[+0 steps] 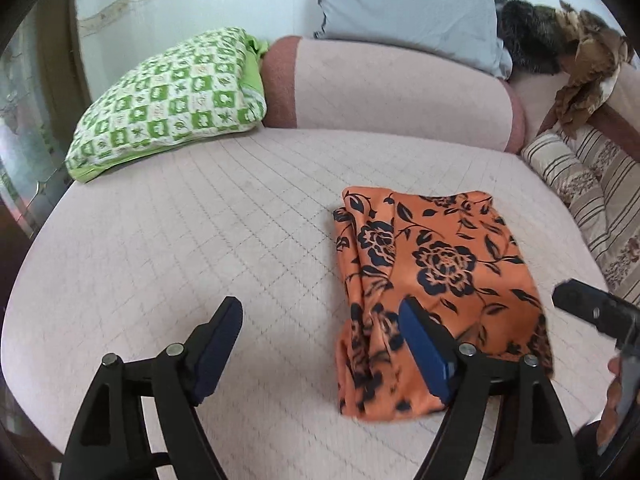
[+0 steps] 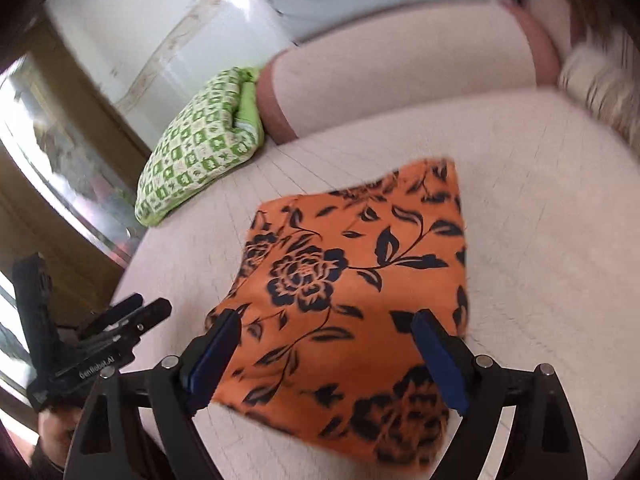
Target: Fold small clothes
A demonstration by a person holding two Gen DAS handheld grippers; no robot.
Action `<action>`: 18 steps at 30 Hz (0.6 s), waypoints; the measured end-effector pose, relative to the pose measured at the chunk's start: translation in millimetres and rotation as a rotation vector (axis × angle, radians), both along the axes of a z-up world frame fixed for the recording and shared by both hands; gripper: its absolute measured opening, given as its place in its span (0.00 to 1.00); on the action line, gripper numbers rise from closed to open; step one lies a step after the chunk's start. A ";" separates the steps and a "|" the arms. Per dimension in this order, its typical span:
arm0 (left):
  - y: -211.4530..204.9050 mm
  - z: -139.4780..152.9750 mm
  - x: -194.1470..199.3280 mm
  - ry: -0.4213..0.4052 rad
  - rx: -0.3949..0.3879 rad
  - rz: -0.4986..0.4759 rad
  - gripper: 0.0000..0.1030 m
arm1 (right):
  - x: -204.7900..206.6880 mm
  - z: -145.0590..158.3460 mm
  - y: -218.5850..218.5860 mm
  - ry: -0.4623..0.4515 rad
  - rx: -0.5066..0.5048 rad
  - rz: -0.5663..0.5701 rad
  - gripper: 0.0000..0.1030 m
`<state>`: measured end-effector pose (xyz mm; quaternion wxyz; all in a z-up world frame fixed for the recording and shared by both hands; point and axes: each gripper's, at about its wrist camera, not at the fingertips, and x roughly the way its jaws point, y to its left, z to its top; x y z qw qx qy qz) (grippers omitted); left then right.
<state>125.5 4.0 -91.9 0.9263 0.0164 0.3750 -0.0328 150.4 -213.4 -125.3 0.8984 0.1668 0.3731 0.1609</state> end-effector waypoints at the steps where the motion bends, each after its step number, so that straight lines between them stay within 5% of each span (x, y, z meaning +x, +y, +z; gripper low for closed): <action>1: -0.1 2.9 -6.9 -0.004 -0.006 -0.002 0.81 | -14.3 6.4 4.2 -0.015 -0.037 -0.010 0.87; 6: 0.1 7.0 -45.3 -0.044 -0.002 0.021 0.89 | -80.2 4.7 9.1 -0.054 -0.161 -0.065 0.87; 12: -10.6 -4.5 -93.9 -0.054 0.050 0.046 0.90 | -144.0 -34.5 9.6 0.023 -0.245 -0.166 0.87; 18: -25.8 9.3 -131.9 -0.110 0.013 0.010 0.92 | -156.6 -18.3 13.6 -0.043 -0.371 -0.215 0.87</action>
